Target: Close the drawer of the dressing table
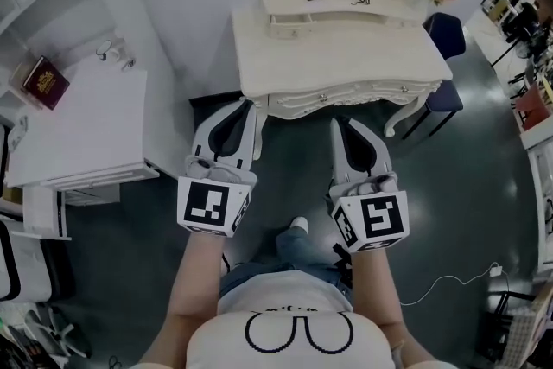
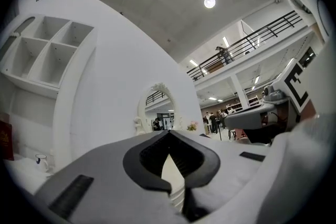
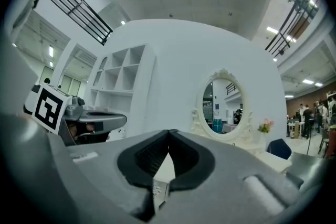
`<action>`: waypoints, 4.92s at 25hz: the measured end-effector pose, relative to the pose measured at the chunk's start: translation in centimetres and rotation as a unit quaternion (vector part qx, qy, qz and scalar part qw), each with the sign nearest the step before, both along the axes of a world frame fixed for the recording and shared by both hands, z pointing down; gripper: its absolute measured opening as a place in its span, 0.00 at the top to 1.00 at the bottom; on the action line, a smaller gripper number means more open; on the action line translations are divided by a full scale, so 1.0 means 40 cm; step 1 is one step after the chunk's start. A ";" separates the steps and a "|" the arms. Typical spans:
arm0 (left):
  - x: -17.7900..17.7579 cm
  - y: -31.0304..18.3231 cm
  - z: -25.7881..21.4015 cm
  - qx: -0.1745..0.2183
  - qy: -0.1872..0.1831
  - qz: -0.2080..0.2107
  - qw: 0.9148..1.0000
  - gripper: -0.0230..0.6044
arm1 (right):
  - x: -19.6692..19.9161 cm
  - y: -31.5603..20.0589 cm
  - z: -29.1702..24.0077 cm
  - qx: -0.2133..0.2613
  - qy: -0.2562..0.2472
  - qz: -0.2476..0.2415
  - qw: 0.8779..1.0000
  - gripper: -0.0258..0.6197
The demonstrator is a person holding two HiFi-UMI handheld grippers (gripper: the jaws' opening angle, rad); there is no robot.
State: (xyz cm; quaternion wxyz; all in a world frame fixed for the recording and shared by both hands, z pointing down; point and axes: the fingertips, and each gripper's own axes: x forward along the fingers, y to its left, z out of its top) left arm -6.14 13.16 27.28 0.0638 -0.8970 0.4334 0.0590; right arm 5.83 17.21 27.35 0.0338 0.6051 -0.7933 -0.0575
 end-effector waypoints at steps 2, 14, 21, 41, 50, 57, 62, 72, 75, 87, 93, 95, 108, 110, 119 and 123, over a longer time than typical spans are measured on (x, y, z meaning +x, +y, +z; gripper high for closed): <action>0.039 -0.032 0.001 0.000 -0.002 -0.011 1.000 0.97 | 0.038 -0.037 -0.002 0.000 0.000 -0.013 1.000 0.96; 0.213 -0.165 0.055 -0.022 -0.018 -0.059 0.998 0.97 | 0.213 -0.212 0.048 -0.024 -0.004 -0.072 0.997 0.96; 0.214 -0.266 0.068 -0.027 -0.026 -0.067 0.997 0.97 | 0.230 -0.314 0.070 -0.029 -0.010 -0.071 0.997 0.96; 0.172 -0.854 0.110 -0.044 -0.009 -0.034 0.998 0.97 | 0.234 -0.888 0.105 -0.040 -0.039 -0.010 0.998 0.54; 0.130 -1.065 0.204 -0.087 -0.013 -0.030 0.996 0.97 | 0.205 -1.097 0.282 -0.134 -0.014 0.001 0.991 0.43; 0.113 -1.151 0.311 -0.131 -0.013 -0.022 0.991 0.97 | 0.179 -1.164 0.496 -0.223 -0.026 0.010 0.975 0.45; 0.112 -1.173 0.376 -0.161 -0.014 -0.018 0.987 0.97 | 0.183 -1.195 0.643 -0.292 -0.078 0.023 0.953 0.57; 0.112 -1.200 0.435 -0.188 -0.015 -0.029 0.982 0.97 | 0.180 -1.238 0.779 -0.349 -0.089 0.032 0.932 0.67; 0.113 -1.205 0.447 -0.193 -0.017 -0.032 0.981 0.97 | 0.188 -1.252 0.787 -0.347 -0.081 0.036 0.934 0.69; 0.087 -1.234 0.457 -0.194 -0.017 -0.051 0.980 0.97 | 0.179 -1.292 0.791 -0.348 -0.067 0.017 0.935 0.81; 0.062 -1.252 0.462 -0.194 -0.015 -0.062 0.979 0.97 | 0.179 -1.334 0.792 -0.346 -0.062 0.016 0.936 0.81; 0.056 -1.258 0.464 -0.195 -0.014 -0.065 0.979 0.97 | 0.180 -1.347 0.792 -0.346 -0.060 0.017 0.936 0.81; 0.034 -1.264 0.474 -0.195 -0.016 -0.080 0.977 0.97 | 0.182 -1.411 0.796 -0.345 -0.051 0.004 0.937 0.82; 0.032 -1.262 0.475 -0.195 -0.017 -0.081 0.977 0.97 | 0.185 -1.428 0.793 -0.343 -0.049 0.004 0.938 0.82; 0.034 -1.255 0.464 -0.189 -0.018 -0.087 0.978 0.97 | 0.185 -1.445 0.792 -0.342 -0.027 0.004 0.939 0.81; 0.042 -1.243 0.455 -0.188 -0.019 -0.085 0.978 0.97 | 0.172 -1.426 0.790 -0.349 -0.018 -0.007 0.937 0.56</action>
